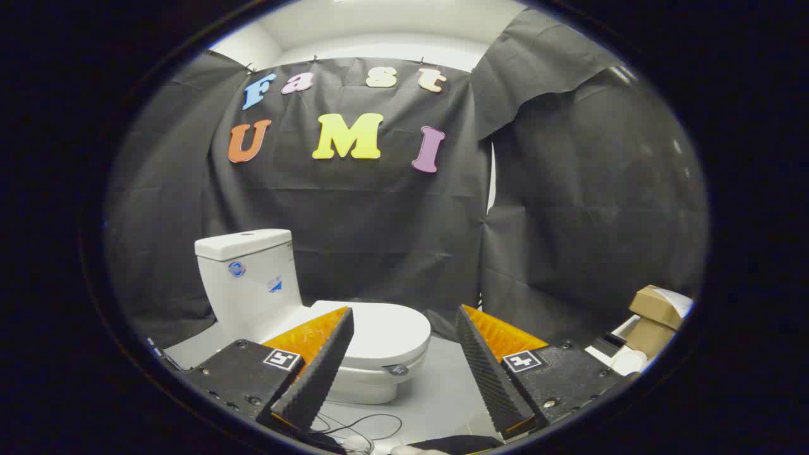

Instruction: Open the toilet lid.

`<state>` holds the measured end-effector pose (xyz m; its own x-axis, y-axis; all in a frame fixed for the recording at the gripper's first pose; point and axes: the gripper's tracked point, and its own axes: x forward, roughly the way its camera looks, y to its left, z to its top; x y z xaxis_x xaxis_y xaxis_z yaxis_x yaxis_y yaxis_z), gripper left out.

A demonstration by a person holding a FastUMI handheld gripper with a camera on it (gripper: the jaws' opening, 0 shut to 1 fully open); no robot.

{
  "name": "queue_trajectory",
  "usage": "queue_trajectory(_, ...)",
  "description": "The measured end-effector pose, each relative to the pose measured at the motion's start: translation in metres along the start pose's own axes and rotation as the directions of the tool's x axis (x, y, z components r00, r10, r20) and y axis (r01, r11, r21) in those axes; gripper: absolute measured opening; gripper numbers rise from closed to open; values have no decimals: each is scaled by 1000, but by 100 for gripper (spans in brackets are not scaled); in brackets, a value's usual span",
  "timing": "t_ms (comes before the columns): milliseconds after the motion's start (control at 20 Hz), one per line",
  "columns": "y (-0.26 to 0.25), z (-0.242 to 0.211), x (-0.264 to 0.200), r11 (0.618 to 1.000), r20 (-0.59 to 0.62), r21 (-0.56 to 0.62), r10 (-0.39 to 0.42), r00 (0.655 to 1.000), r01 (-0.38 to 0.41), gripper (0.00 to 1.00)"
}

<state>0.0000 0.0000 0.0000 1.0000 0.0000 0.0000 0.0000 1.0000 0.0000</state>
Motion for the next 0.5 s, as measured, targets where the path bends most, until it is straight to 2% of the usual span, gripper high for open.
queue_trajectory(500, -1, 3, -1, 1000, 3, -2, -6, 1000, 6, 100)
